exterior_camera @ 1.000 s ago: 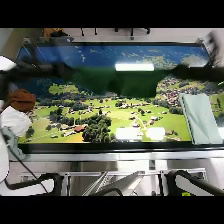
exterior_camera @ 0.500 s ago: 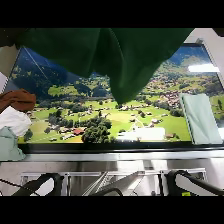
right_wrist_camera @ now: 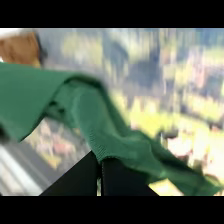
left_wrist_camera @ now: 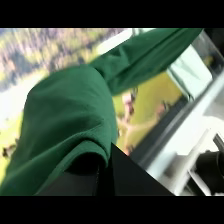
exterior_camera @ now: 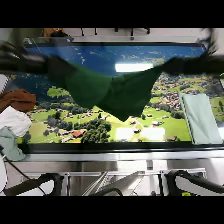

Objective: Fold the shirts.

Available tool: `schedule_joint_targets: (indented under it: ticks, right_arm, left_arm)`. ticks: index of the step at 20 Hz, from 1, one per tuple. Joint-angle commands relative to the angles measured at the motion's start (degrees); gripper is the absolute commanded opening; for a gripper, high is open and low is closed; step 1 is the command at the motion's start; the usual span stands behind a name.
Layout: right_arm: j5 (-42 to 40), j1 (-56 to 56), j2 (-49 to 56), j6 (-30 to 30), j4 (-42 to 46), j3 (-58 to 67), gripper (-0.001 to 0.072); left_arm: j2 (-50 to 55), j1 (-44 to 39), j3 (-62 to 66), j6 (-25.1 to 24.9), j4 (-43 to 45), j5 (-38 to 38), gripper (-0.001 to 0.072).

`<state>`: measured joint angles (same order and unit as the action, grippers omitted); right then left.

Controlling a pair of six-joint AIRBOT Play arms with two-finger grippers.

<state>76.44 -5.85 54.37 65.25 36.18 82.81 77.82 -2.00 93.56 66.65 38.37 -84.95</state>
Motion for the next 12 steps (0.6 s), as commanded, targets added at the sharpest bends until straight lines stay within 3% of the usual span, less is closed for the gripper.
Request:
schedule_joint_targets:
  ticks: [1, 6, 7, 8, 9, 12]
  right_arm:
    - [-4.9, 1.2, 0.7, -2.2, 3.6, -16.1, 0.0019]
    - [-9.0, 1.0, 7.1, -4.7, 3.9, -24.9, 0.0019]
    - [-9.1, 1.0, 8.2, -5.0, 3.7, -24.9, 0.0019]
    - [-9.2, 1.0, 9.0, -5.2, 3.7, -24.9, 0.0019]
    - [-9.2, 1.0, 9.6, -5.3, 3.7, -24.9, 0.0019]
    - [-9.2, 1.0, 9.8, -5.3, 3.7, -24.9, 0.0019]
  left_arm:
    - [4.4, -0.7, -16.5, -4.2, -0.1, 1.3, 0.0014]
    - [14.1, 3.6, -30.4, -9.9, -0.4, 6.9, 0.0021]
    - [15.9, 4.5, -31.5, -10.9, -0.4, 6.9, 0.005]
    - [17.1, 5.2, -32.5, -11.6, -0.4, 6.9, 0.0377]
    - [18.0, 5.9, -33.1, -11.6, -0.4, 6.8, 0.0588]
    - [18.4, 9.1, -33.2, -11.7, -0.4, 6.4, 0.0602]
